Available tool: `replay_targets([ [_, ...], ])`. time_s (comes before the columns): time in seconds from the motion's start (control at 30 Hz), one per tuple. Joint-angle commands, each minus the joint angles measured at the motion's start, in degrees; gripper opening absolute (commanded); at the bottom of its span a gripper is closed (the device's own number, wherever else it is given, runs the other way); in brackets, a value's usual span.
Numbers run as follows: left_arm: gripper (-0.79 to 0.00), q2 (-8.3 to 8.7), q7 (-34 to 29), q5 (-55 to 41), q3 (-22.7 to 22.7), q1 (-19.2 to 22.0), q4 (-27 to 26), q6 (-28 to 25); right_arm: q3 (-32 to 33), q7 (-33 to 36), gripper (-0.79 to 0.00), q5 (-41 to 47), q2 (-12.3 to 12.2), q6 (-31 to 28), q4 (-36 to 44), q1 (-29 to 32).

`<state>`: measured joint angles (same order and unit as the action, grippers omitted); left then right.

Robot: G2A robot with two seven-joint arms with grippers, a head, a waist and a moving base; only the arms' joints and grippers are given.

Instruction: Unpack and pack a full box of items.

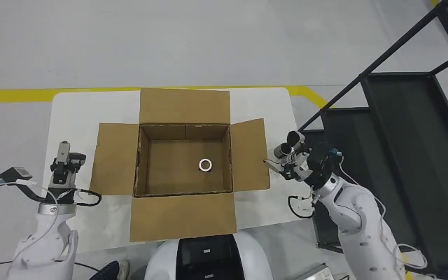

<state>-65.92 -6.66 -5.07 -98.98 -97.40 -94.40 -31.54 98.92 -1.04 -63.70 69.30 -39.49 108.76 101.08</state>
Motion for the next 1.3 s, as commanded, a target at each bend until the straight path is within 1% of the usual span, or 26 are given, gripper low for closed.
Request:
replay_targets([
  [0.0, 0.0, 0.0, 0.0, 0.0, 0.0, 0.0, 0.0, 0.0, 2.4, -1.35, 0.0, -1.07, -0.16, 1.49, -2.19, 0.32],
  [0.1, 0.0, 0.0, 0.0, 0.0, 0.0, 0.0, 0.0, 0.0, 4.98, -5.94, 0.0, -2.14, -0.25, 3.3, -6.36, 0.88],
  [0.23, 0.0, 0.0, 0.0, 0.0, 0.0, 0.0, 0.0, 0.0, 6.1, -12.67, 0.0, -6.27, -0.46, 3.02, -12.22, 0.84],
  [0.3, 0.0, 0.0, 0.0, 0.0, 0.0, 0.0, 0.0, 0.0, 5.47, -15.35, 0.0, -9.64, -0.55, 3.2, -15.28, 0.26],
  [0.4, 0.0, 0.0, 0.0, 0.0, 0.0, 0.0, 0.0, 0.0, 4.04, -18.72, 0.0, -11.54, -0.53, 3.86, -21.18, -1.39],
  [0.63, 0.0, 0.0, 0.0, 0.0, 0.0, 0.0, 0.0, 0.0, 0.96, -27.63, 0.0, -17.06, -0.26, 11.03, -31.46, -5.23],
  [0.73, 0.0, 0.0, 0.0, 0.0, 0.0, 0.0, 0.0, 0.0, -0.31, -30.92, 0.0, -18.76, -0.22, 12.07, -34.83, -6.47],
  [0.8, 0.0, 0.0, 0.0, 0.0, 0.0, 0.0, 0.0, 0.0, -0.94, -32.52, 0.0, -19.68, -0.27, 11.73, -36.18, -7.0],
  [0.87, 0.0, 0.0, 0.0, 0.0, 0.0, 0.0, 0.0, 0.0, -1.49, -33.28, 0.0, -20.54, -0.42, 10.08, -36.73, -7.13],
  [1.27, 0.0, 0.0, 0.0, 0.0, 0.0, 0.0, 0.0, 0.0, -1.49, -33.28, 0.0, -20.54, -0.42, 10.08, -36.73, -7.13],
])
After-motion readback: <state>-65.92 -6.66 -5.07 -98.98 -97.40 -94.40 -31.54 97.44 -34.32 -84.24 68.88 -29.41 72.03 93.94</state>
